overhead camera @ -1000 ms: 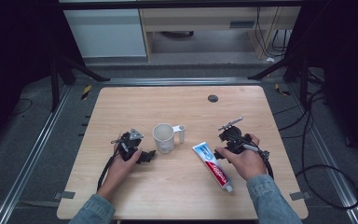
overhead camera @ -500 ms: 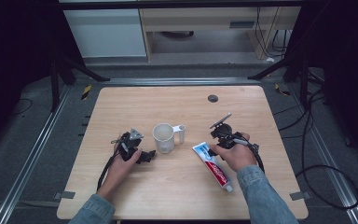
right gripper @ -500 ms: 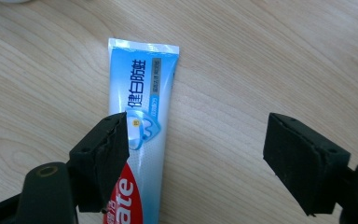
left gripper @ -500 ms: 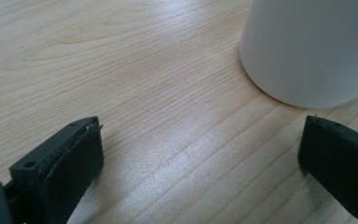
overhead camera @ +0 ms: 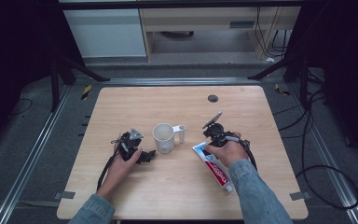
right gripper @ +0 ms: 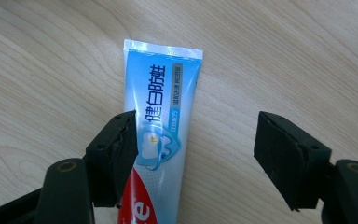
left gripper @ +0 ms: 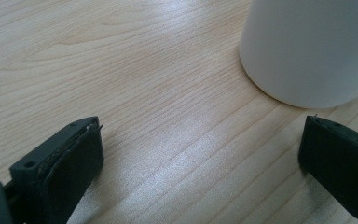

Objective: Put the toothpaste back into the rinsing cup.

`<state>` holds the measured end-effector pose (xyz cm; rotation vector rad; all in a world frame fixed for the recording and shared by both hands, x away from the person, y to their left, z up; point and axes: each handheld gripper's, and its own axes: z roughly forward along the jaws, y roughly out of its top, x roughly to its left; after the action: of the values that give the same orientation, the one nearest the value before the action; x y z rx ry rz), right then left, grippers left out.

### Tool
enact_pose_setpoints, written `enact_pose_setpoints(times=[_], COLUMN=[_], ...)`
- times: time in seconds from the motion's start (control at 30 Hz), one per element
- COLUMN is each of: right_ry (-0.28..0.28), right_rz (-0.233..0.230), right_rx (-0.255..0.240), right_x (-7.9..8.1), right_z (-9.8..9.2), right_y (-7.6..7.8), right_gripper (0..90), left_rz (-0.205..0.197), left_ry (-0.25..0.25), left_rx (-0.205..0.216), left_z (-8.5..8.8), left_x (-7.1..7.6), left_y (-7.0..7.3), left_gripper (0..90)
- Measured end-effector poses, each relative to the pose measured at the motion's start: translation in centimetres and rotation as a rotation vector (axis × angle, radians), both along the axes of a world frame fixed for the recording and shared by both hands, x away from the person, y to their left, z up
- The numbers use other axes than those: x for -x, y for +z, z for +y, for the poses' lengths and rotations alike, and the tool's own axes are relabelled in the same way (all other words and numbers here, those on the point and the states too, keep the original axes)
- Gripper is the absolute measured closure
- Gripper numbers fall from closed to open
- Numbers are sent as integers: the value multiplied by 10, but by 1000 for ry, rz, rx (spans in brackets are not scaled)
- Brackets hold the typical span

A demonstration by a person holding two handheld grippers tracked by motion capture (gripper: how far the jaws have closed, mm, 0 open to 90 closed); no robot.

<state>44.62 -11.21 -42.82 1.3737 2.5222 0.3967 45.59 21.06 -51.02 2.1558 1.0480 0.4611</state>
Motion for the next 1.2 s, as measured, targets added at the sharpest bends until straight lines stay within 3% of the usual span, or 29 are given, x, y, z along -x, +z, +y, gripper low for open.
enact_pose_setpoints(times=[0.9,1.2], right_ry=[-1,-3], right_rz=[110,127], right_rx=[-11,-11], right_x=[-1,-2], right_z=[15,15], right_y=[-36,-43], right_gripper=[301,322], left_rz=[0,0], left_ry=[-7,-8], left_rx=[-5,-4], left_z=[1,1], left_x=[-1,-1], left_y=[0,0], left_gripper=[0,0])
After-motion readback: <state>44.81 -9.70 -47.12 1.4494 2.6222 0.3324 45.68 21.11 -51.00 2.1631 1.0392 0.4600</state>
